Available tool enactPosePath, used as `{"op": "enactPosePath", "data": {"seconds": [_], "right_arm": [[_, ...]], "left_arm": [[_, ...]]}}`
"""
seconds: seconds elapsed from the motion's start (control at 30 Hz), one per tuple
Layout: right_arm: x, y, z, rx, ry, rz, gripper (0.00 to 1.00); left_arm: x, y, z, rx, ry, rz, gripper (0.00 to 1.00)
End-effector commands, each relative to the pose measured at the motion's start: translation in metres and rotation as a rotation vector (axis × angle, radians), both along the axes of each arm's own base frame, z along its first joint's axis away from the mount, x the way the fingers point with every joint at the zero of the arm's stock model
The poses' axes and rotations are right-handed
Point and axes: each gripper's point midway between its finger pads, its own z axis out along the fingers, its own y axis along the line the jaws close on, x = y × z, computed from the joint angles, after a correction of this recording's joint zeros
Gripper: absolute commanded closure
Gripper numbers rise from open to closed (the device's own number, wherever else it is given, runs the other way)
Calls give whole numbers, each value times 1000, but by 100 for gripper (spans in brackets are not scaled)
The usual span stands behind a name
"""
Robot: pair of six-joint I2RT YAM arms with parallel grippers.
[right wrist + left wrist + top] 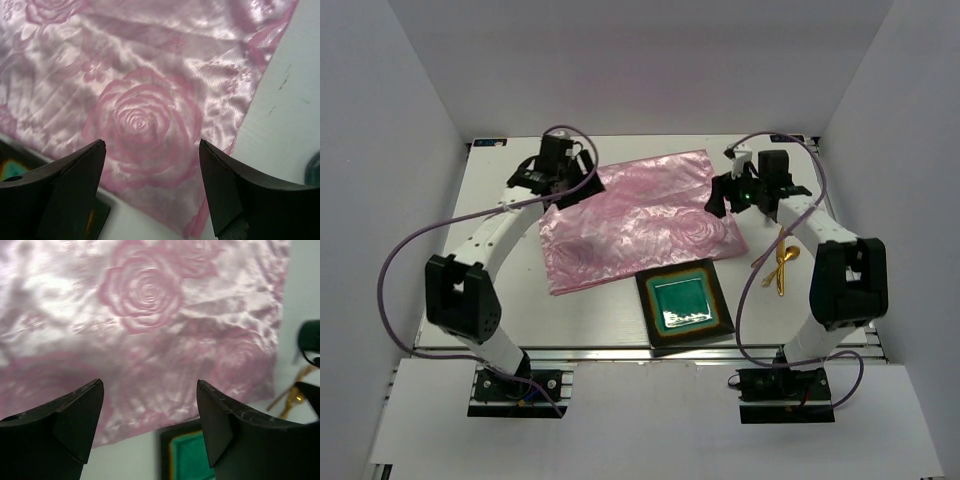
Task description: Set the dinner table for one person
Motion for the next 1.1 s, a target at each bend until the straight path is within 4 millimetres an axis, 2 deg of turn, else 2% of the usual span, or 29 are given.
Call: {"op": "enactPosePath", "data": {"seconds": [0.0,0.03,0.07,0.1,0.17,0.2,0.3,0.37,0.6,0.77,0.97,1.0,1.07], "right_arm": [[38,-4,13,1,-23,-95,20],[43,-8,11,-13,-24,-114,20],[49,-10,12,-23,-27,-130,21],[53,-12,0,-40,4,-146,21],[59,-17,-8,-70,33,-174,22],[57,-21,-27,-95,86,-188,22],[61,-26,-49,-129,118,-208,23],[64,-29,-62,-145,139,-217,23],[82,-42,-85,-183,150,-253,26],[88,-51,-101,-184,185,-262,28],[73,-49,-115,-112,275,-231,44],[69,-46,-115,-91,288,-218,51],[58,-42,-119,-71,332,-202,58]], "left_arm": [[-23,45,-9,79,12,117,16],[-28,56,-12,106,18,133,16],[-37,66,-24,136,49,151,16],[-43,80,-29,167,70,182,15],[-53,96,-36,195,93,209,15],[-60,106,-48,215,125,228,15],[-69,122,-56,228,140,256,15],[-70,127,-55,231,135,258,15],[-79,144,-58,261,148,299,15],[-91,151,-82,269,199,315,14],[-89,148,-89,255,211,301,14],[-88,148,-89,253,209,300,14],[-86,149,-89,253,211,299,14]]}}
